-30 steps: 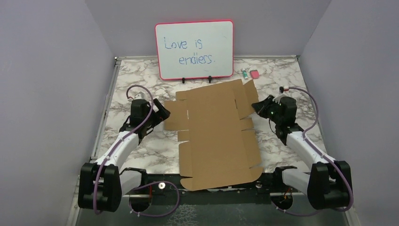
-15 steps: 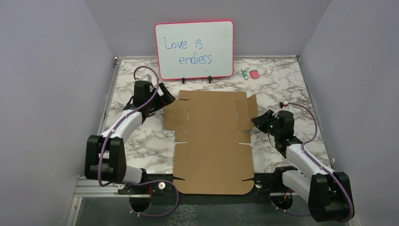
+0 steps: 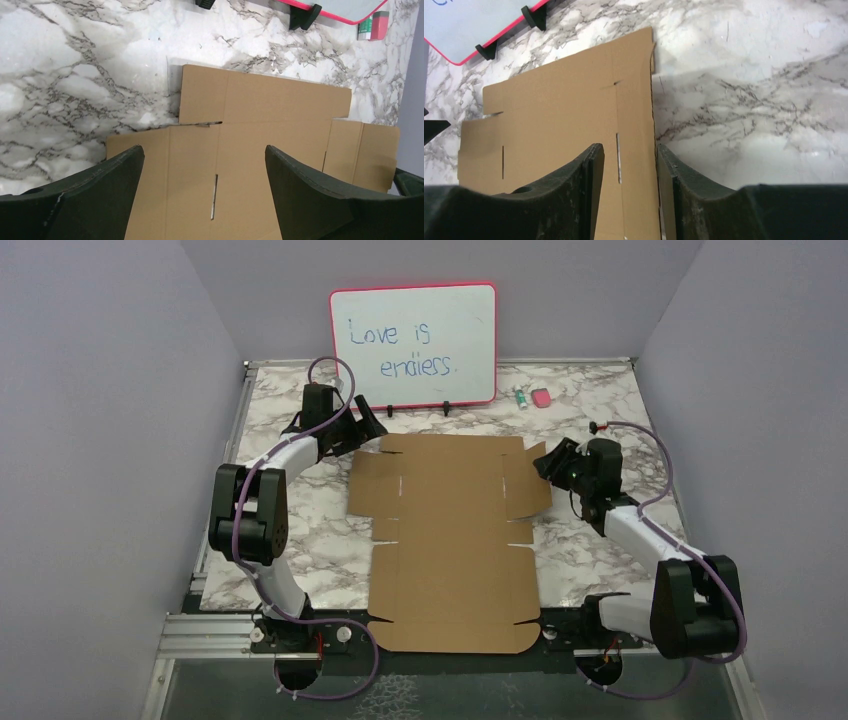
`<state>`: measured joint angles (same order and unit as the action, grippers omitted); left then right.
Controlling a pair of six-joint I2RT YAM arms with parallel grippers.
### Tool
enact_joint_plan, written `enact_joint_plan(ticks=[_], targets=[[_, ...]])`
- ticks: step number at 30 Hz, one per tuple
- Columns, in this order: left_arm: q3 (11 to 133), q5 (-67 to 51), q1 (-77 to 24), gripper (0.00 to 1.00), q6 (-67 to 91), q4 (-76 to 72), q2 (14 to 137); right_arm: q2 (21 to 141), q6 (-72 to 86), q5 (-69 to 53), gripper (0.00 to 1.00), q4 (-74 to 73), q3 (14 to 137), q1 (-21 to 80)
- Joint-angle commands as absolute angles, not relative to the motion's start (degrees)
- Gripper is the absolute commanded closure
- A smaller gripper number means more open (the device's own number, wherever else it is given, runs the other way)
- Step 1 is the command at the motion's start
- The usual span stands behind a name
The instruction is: Fold the paper box
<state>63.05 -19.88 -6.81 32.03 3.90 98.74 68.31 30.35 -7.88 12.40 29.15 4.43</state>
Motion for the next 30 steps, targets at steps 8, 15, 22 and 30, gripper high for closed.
enact_joint_plan(ticks=[8, 15, 22, 30], targets=[[72.7, -24.7, -6.6, 0.12, 30.3, 3.7, 110.2, 77.7, 21.0, -3.4, 0.39, 8.4, 44.1, 4.4], [74.9, -26.6, -6.7, 0.14, 30.0, 4.3, 114.0, 83.2, 21.9, -17.7, 0.34, 8.8, 48.3, 4.7], [77.0, -29.5, -7.9, 0.19, 30.2, 4.2, 116.9, 91.1, 24.5, -24.0, 0.33, 13.8, 47.6, 5.2], [78.5, -33.3, -8.4, 0.32, 31.1, 3.3, 119.0, 96.8, 26.2, -26.8, 0.33, 17.6, 46.3, 6.1]])
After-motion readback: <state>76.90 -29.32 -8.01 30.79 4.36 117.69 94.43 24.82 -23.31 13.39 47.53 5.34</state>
